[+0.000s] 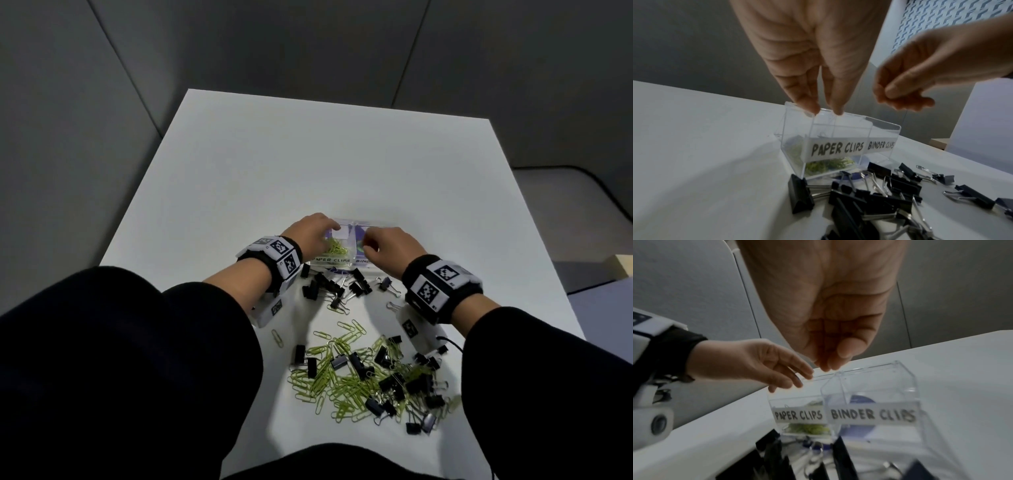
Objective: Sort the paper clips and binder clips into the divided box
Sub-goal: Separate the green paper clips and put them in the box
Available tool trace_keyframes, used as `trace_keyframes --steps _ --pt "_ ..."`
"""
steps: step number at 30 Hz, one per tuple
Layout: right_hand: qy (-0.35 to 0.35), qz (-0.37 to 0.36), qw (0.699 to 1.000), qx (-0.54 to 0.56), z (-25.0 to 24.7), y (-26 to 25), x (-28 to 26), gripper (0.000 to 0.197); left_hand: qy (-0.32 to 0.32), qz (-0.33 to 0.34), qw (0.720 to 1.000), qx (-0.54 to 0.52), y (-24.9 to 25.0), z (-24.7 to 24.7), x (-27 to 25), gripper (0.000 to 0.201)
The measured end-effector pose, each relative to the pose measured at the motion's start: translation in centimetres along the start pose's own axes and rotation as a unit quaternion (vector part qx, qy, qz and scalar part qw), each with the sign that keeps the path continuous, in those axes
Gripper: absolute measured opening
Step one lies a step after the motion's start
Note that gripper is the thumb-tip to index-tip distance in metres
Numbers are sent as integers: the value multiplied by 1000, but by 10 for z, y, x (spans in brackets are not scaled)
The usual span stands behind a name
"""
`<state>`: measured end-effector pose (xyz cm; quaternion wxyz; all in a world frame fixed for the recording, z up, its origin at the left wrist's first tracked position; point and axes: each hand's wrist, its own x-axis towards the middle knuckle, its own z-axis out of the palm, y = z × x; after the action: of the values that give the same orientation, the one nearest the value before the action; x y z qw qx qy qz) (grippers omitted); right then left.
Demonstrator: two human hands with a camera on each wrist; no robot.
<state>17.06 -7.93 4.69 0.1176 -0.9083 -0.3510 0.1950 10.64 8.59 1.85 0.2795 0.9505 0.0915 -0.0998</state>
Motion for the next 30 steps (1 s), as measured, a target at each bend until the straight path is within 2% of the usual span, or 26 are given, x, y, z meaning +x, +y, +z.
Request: trace_keyframes --steps 2,4,7,10,12,15,18,23,30 --pt "-22 -4 1000 2 4 9 -14 19 17 14 1000 9 2 -5 -11 31" --pt "-64 -20 998 1 10 17 -30 19 6 16 1000 23 3 -7 -25 24" --pt "-145 -40 988 -25 26 24 -56 20 -81 16 994 74 0 5 -51 21" --pt "-180 -60 978 -86 41 30 -77 23 -163 14 978 128 -10 20 -81 20" --pt "-187 -67 974 -108 49 33 -91 28 -186 14 972 139 -14 28 -100 24" --pt "-187 -68 973 -116 63 36 -110 40 -215 13 968 131 -13 44 -123 41" --pt "-170 -65 975 -128 78 38 -120 42 -216 13 967 132 -8 63 -133 53" --pt "-125 -62 983 -117 93 36 -123 29 -182 -17 979 93 -3 84 -138 42" --pt "-127 -76 985 -92 90 32 -123 32 -153 -52 985 59 15 97 -138 33"
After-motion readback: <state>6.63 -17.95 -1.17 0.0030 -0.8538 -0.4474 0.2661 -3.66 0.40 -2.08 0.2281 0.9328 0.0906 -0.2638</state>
